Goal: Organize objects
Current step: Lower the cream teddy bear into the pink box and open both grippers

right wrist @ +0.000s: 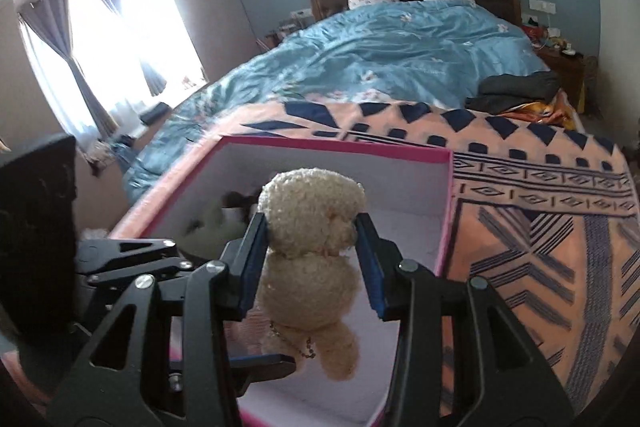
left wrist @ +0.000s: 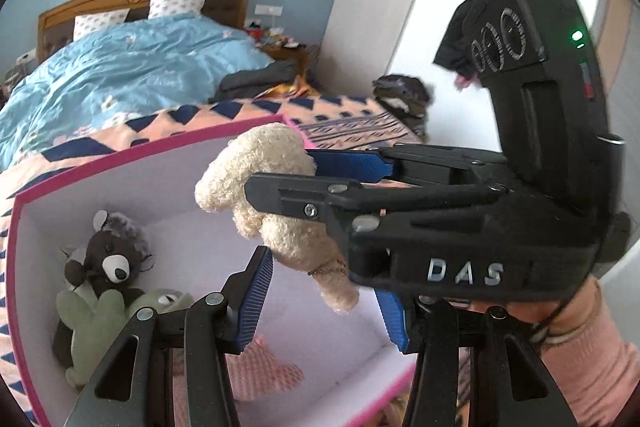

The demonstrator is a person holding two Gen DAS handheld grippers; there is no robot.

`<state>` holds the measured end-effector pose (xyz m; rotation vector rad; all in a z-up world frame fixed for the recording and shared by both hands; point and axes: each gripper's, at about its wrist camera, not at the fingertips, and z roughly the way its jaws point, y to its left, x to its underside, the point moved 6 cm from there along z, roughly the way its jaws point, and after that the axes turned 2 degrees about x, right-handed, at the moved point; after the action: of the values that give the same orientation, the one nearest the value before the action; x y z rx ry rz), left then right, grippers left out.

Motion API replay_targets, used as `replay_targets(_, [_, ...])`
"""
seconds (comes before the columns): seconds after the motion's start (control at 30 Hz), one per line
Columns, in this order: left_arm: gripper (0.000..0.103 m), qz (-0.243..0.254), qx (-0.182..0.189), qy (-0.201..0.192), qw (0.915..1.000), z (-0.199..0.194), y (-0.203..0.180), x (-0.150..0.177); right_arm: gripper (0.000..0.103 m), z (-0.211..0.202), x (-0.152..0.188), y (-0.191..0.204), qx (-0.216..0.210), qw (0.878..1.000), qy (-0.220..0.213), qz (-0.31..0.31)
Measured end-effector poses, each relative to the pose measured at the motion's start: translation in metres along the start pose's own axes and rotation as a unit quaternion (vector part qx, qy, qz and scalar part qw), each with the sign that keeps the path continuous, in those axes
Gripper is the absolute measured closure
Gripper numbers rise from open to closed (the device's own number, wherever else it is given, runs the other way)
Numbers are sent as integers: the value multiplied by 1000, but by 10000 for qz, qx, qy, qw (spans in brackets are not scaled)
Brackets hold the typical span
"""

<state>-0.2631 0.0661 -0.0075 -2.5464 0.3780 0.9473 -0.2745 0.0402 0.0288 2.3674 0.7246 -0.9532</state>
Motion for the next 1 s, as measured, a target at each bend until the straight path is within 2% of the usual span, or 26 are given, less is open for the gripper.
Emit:
replay_targets(0.1, [52, -86, -140, 221, 9996, 14, 7, -4, 56, 14, -1, -7, 146, 9998, 136, -24])
replay_targets(0.17, [52, -216, -101, 393, 9989, 22, 12, -6, 54, 21, -3, -11, 360, 9992, 145, -116])
replay_targets(0.23, [52, -360, -95, 465, 9982, 26, 15, -5, 54, 28, -5, -15, 366, 9990, 269, -51])
replay_targets(0.37, [52, -455, -124, 512, 9976, 28, 18, -2, 53, 27, -10, -25, 731, 9970, 249, -12])
replay_targets(0.63, [50, -250, -244, 114, 9993, 2, 12, 2, 53, 5, 5, -20, 266, 9994, 136, 177])
replay_targets(0.87, [45, 89, -128, -576, 9982, -58, -9, 18, 49, -42, 20, 3, -253, 9993, -246, 137])
replay_targets(1.0, [45, 365, -116, -789, 9961, -85, -25, 37, 46, -71, 37, 20, -544, 9976, -423, 12])
